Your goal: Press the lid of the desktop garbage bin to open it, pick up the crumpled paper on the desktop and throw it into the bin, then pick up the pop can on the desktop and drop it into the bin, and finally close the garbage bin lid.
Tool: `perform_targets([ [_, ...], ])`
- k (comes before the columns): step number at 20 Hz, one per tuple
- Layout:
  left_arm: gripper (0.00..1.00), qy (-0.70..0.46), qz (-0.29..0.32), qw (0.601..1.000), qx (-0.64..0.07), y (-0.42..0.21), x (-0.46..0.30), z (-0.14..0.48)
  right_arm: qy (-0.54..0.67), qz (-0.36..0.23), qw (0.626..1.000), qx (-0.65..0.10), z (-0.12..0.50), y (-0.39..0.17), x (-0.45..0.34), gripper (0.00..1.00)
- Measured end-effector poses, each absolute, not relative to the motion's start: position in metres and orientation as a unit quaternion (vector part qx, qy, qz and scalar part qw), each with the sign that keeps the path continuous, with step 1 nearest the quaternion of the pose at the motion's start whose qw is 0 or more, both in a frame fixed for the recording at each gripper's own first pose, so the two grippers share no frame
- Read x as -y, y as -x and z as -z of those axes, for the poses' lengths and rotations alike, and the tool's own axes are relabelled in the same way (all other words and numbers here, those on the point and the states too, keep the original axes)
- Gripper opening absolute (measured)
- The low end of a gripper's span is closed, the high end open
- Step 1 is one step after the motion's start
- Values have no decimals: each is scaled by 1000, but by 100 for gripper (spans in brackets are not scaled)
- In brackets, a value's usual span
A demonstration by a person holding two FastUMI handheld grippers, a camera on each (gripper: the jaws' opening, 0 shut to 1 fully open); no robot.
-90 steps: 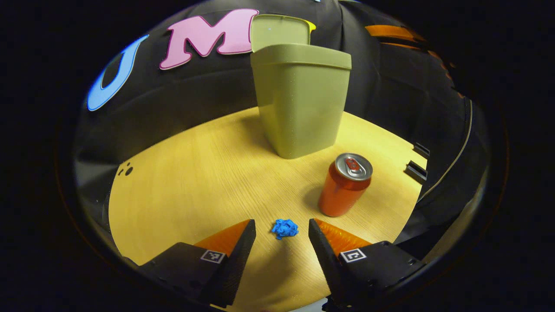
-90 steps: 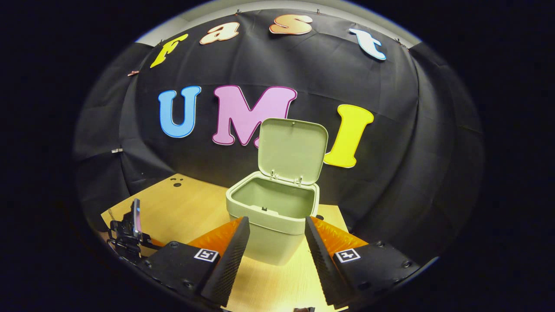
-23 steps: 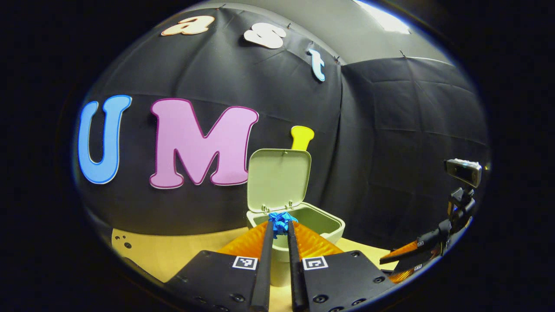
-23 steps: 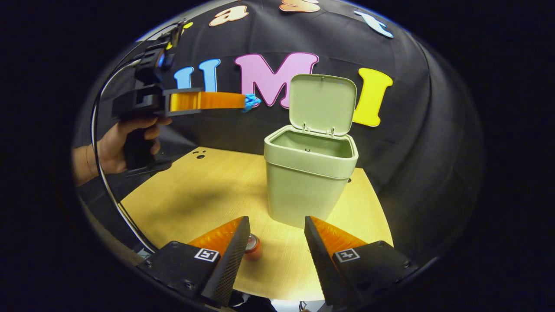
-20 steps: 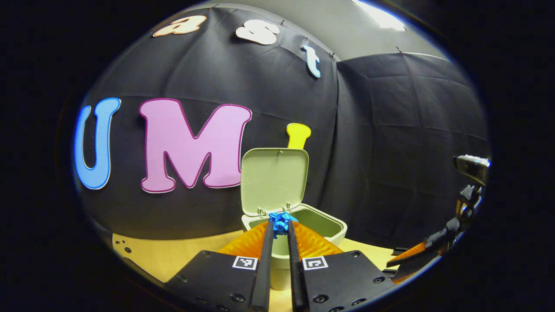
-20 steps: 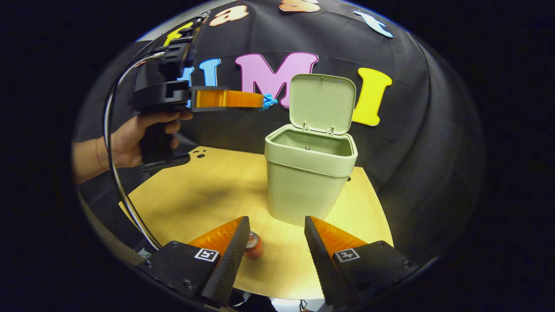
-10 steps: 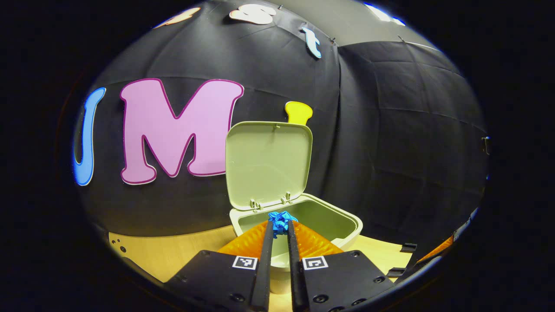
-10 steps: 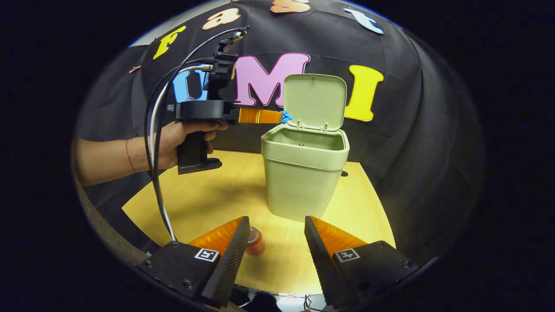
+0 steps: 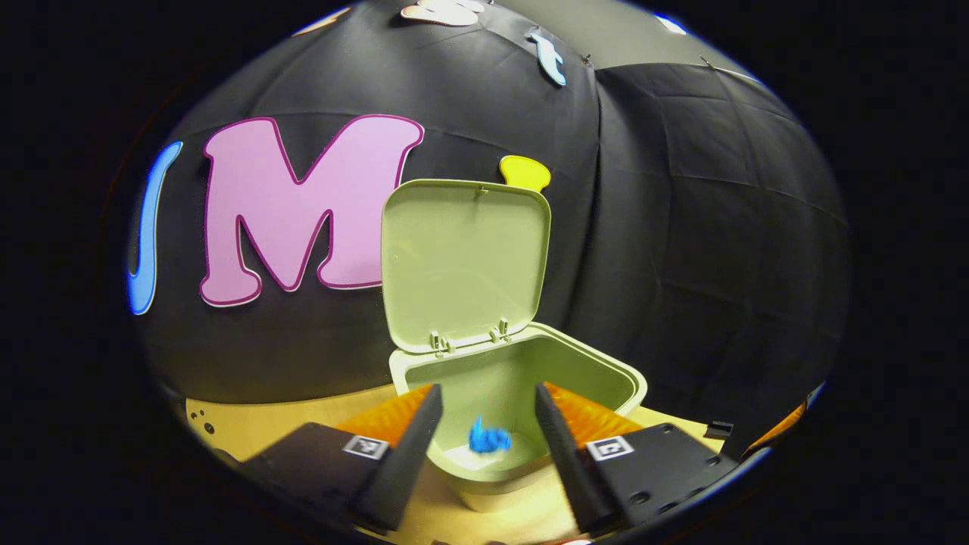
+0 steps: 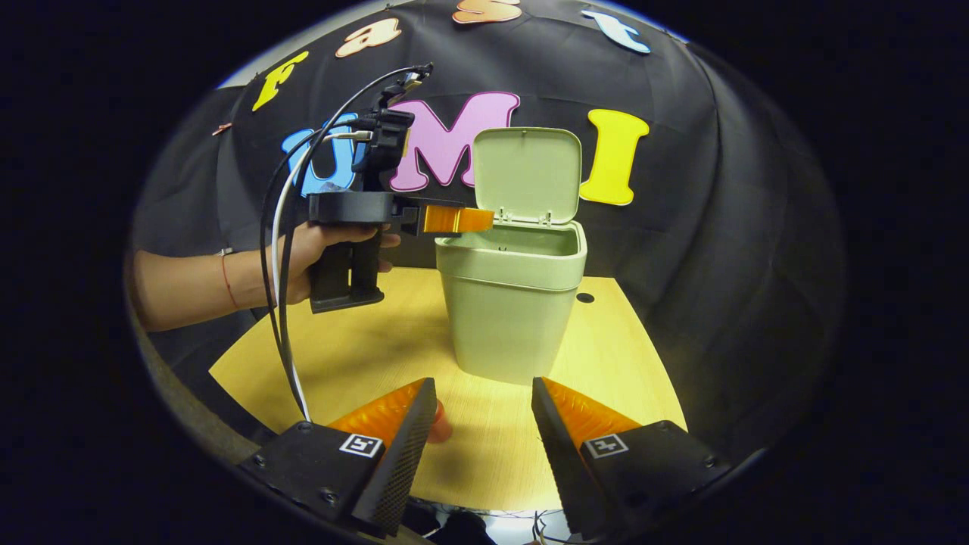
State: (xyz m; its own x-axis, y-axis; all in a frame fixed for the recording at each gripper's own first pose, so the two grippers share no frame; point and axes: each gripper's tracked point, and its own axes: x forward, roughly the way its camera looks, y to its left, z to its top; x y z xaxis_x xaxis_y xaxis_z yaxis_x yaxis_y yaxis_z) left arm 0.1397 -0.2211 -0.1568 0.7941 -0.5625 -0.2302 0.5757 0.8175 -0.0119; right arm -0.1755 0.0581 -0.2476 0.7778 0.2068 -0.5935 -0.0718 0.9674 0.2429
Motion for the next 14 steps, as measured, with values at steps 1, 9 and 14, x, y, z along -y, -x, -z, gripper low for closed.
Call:
perform_targets([
  [1, 93, -33, 299, 948, -109, -138, 219, 155, -105, -75, 937, -324, 248, 175, -59, 81],
  [9, 99, -33, 255, 963, -81, -103, 172, 127, -126, -113, 931, -324, 247, 169, -81, 84],
  [14, 98, -29, 206, 975, -82, -74, 122, 120, -128, -154, 921, -333, 253, 165, -105, 98],
])
